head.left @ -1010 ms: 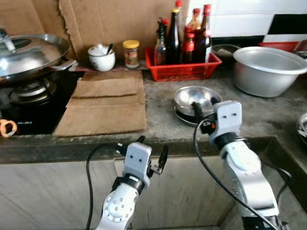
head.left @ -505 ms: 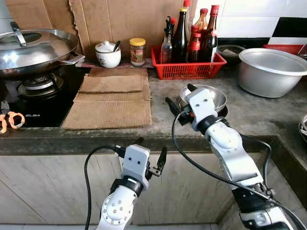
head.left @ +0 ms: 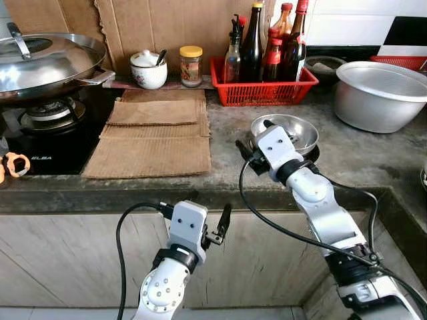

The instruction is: Kitchen organization

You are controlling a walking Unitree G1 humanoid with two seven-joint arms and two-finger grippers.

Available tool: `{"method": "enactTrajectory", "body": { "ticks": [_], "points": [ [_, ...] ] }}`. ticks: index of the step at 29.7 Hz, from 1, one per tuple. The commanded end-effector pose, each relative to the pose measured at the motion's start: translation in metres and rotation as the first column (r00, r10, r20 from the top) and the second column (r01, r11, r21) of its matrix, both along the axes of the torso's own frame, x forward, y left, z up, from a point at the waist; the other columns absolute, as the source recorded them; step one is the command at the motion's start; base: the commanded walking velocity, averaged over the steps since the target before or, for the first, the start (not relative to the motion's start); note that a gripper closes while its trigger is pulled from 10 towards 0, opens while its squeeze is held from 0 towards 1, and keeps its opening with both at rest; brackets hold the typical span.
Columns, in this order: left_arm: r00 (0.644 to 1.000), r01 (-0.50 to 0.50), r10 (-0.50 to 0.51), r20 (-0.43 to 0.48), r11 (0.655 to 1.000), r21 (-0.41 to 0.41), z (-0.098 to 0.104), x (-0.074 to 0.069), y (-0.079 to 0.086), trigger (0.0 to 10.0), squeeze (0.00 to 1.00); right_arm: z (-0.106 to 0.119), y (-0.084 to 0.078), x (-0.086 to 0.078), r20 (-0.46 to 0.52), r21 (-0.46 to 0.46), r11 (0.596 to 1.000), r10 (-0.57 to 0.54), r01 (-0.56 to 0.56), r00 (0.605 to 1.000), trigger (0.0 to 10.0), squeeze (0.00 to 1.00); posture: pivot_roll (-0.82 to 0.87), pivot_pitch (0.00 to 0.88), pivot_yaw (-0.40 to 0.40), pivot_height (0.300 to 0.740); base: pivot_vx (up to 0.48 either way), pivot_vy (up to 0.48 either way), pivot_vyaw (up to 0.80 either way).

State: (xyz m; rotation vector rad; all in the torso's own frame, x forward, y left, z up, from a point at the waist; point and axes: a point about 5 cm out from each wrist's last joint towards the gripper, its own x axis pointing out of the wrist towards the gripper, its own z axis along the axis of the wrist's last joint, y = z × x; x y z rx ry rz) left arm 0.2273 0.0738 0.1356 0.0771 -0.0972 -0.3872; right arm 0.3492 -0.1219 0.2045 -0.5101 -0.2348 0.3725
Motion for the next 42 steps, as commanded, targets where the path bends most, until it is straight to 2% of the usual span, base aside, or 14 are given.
{"method": "enactTrajectory", "body": {
  "ticks": [1,2,4,5,6,7,10,11,25,26,27,38,42],
  "points": [
    [1.0,0.0,0.0,-0.001,1.0,0.0,0.002,-0.002,-0.001,10.0,0.0,0.004,-0.003,0.004,0.019,-0.009,1.0,-0.008,0.008,1.0,6.2,0.0,0.06,0.064,-0.051,0.74,0.0,0.0,0.0],
    [1.0,-0.001,0.001,-0.001,1.0,0.0,0.002,-0.002,-0.001,10.0,0.0,0.003,-0.004,0.005,0.016,-0.014,1.0,-0.005,0.006,1.0,4.7,0.0,0.06,0.064,-0.051,0.74,0.0,0.0,0.0],
    [1.0,-0.001,0.001,-0.001,1.0,0.0,0.002,-0.002,-0.001,10.0,0.0,0.002,-0.004,0.005,0.014,-0.017,1.0,-0.005,0.005,1.0,4.6,0.0,0.07,0.064,-0.053,0.74,0.0,0.0,0.0],
    [1.0,-0.003,0.003,-0.002,1.0,0.0,0.002,-0.002,-0.001,10.0,0.0,0.001,-0.004,0.006,0.016,-0.02,1.0,-0.004,0.004,1.0,4.0,0.0,0.07,0.066,-0.052,0.74,0.0,0.0,0.0],
    [1.0,-0.003,0.003,-0.002,1.0,0.0,0.002,-0.002,-0.001,10.0,0.0,0.001,-0.004,0.006,0.016,-0.02,1.0,-0.004,0.004,1.0,4.0,0.0,0.07,0.066,-0.052,0.74,0.0,0.0,0.0],
    [1.0,-0.004,0.004,-0.001,1.0,0.0,0.002,-0.002,-0.001,10.0,0.0,0.001,-0.005,0.007,0.018,-0.021,1.0,-0.008,0.008,1.0,0.0,0.0,0.06,0.065,-0.049,0.74,0.0,0.0,0.0],
    [1.0,-0.005,0.005,-0.002,1.0,0.001,0.002,-0.001,-0.001,10.0,0.0,0.001,-0.005,0.009,0.022,-0.025,1.0,-0.013,0.014,1.0,0.0,0.0,0.07,0.066,-0.049,0.74,0.0,0.0,0.0],
    [1.0,-0.006,0.006,-0.001,1.0,0.001,0.003,-0.001,-0.001,10.0,0.0,0.001,-0.006,0.009,0.025,-0.027,1.0,-0.012,0.013,1.0,10.0,0.0,0.06,0.065,-0.049,0.74,0.0,0.0,0.0],
    [1.0,-0.011,0.011,-0.004,1.0,0.002,0.002,0.0,0.0,10.0,0.0,0.004,-0.006,0.011,0.034,-0.031,0.999,0.011,-0.01,0.999,10.0,0.0,0.06,0.063,-0.051,0.74,0.0,0.0,0.0],
    [1.0,-0.012,0.012,-0.004,1.0,0.002,0.002,0.0,0.0,10.0,0.0,0.004,-0.006,0.011,0.035,-0.032,0.999,0.011,-0.009,0.999,8.5,0.0,0.06,0.063,-0.051,0.74,0.0,0.0,0.0],
    [1.0,-0.011,0.011,-0.004,1.0,0.002,0.002,-0.001,0.0,10.0,0.0,0.004,-0.006,0.011,0.036,-0.031,0.999,0.008,-0.007,0.999,0.0,0.0,0.06,0.064,-0.049,0.74,0.0,0.0,0.0],
    [1.0,-0.013,0.013,-0.007,1.0,0.005,0.0,-0.001,0.0,10.0,0.0,0.008,-0.005,0.012,0.06,-0.019,1.0,0.008,-0.006,0.998,0.0,0.0,0.07,0.045,-0.051,0.74,0.0,0.0,0.0],
    [1.0,-0.011,0.011,-0.009,1.0,0.005,-0.001,-0.001,-0.001,10.0,0.0,0.012,-0.005,0.012,0.09,0.019,1.0,-0.016,0.014,0.996,0.0,0.0,0.07,0.041,-0.053,0.74,0.0,0.0,0.0]
  ]
}}
